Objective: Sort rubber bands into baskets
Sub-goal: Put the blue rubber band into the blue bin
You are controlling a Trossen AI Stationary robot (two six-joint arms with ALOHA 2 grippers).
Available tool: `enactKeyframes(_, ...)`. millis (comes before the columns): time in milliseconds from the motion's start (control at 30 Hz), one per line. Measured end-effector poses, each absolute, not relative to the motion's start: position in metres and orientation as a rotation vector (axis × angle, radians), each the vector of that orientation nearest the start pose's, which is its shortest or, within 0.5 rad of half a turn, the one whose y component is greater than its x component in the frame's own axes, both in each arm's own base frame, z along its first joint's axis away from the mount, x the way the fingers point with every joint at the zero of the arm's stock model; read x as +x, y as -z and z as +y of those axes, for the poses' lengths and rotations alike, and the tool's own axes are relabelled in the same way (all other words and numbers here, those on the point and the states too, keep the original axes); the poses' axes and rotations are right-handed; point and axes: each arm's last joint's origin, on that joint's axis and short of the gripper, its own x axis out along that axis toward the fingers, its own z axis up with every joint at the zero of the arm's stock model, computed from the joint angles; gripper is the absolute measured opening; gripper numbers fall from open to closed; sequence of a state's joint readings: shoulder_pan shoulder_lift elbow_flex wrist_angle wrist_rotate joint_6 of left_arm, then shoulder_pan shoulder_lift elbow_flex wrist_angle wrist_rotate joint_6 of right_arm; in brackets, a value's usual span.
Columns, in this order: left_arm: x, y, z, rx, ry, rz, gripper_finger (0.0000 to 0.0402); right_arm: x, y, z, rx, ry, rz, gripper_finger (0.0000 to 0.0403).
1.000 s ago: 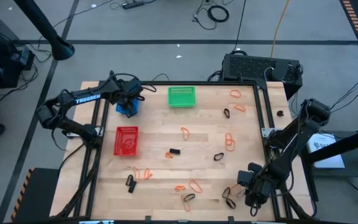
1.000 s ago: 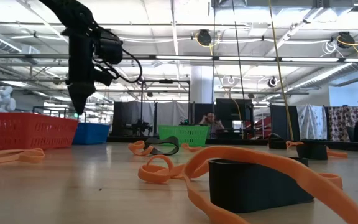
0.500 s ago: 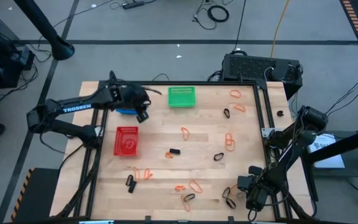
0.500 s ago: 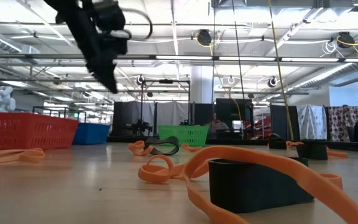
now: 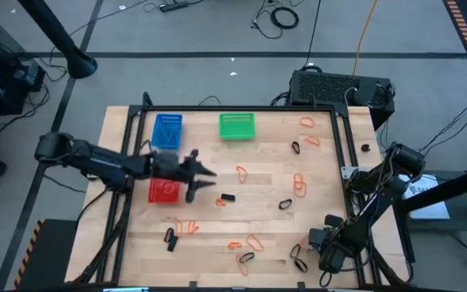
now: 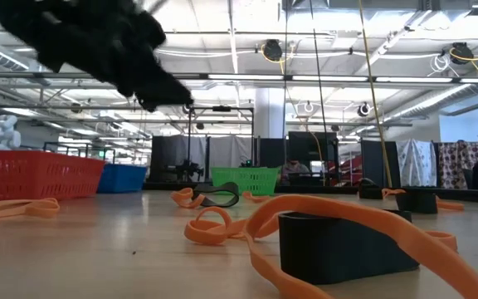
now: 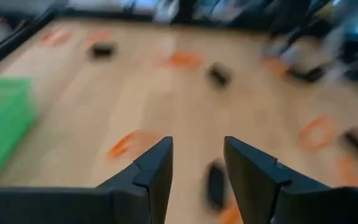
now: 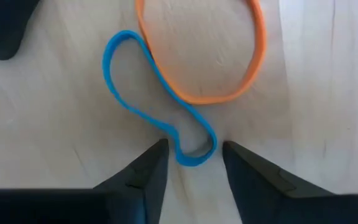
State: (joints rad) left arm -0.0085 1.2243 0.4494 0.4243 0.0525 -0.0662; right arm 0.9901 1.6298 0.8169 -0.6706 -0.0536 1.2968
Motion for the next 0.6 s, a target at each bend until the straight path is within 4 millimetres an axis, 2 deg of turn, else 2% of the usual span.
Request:
enactKeyframes(67,0.239,-0.187,-0.019,-0.071,0.116,0.242,0.015,0.139,-0.136,0.214,0.316,0.156,1.569,0.0118)
enactKeyframes(233,0.245,-0.173,-0.058,-0.062,0.273,0.137,0.015,0.14,-0.142,0.209,0.349,0.154,1.565,0.0016)
enactKeyframes(367,0.26,-0.158,-0.086,-0.087,0.357,0.1,0.015,0.14,-0.156,0.207,0.419,0.128,1.56,0.0009)
enactKeyframes(467,0.288,-0.15,-0.104,-0.128,0.334,0.108,0.015,0.14,-0.166,0.207,0.476,0.107,1.576,0.0003)
enactKeyframes(600,0.339,-0.129,-0.129,-0.117,0.334,0.18,0.015,0.142,-0.182,0.209,0.555,0.099,1.506,0.0002)
